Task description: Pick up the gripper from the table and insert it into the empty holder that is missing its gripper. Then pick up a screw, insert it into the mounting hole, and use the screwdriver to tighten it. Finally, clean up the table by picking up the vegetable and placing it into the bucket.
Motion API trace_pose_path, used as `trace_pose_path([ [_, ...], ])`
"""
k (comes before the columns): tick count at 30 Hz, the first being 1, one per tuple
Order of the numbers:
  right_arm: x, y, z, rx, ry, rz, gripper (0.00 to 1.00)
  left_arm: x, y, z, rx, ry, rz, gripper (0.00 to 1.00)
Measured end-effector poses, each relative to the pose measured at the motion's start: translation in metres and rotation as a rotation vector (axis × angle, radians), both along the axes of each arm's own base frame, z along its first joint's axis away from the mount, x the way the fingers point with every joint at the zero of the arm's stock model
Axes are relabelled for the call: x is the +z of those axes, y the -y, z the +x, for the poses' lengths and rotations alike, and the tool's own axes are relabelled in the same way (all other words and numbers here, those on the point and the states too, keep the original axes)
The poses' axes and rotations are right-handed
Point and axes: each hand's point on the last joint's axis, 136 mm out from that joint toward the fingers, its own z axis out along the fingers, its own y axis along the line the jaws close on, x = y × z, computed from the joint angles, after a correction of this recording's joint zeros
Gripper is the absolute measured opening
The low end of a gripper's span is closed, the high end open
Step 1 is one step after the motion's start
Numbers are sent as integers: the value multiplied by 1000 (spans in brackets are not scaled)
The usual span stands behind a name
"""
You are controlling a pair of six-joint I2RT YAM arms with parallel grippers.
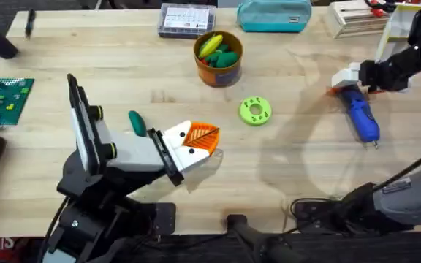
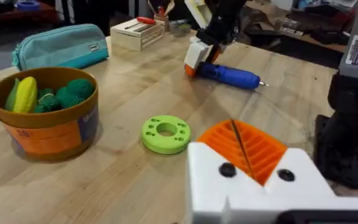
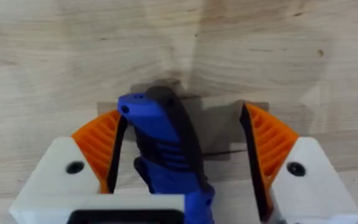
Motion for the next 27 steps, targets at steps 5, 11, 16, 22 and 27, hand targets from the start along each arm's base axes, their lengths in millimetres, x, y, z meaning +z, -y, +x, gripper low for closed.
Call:
trace_pose_path([
  [5,-1,-5,-3,43,-8,20,993,0,0,0,0,0,0,18],
  [11,2,-24,-15,176,-39,74,994,0,0,0,0,0,0,18],
  [16,3,-37,-18,294,-55,75,994,0,0,0,0,0,0,18],
  [22,2,-36,-18,330,-68,42,994,0,0,0,0,0,0,18],
  [27,0,-33,-21,327,-87,25,994,0,0,0,0,0,0,18],
])
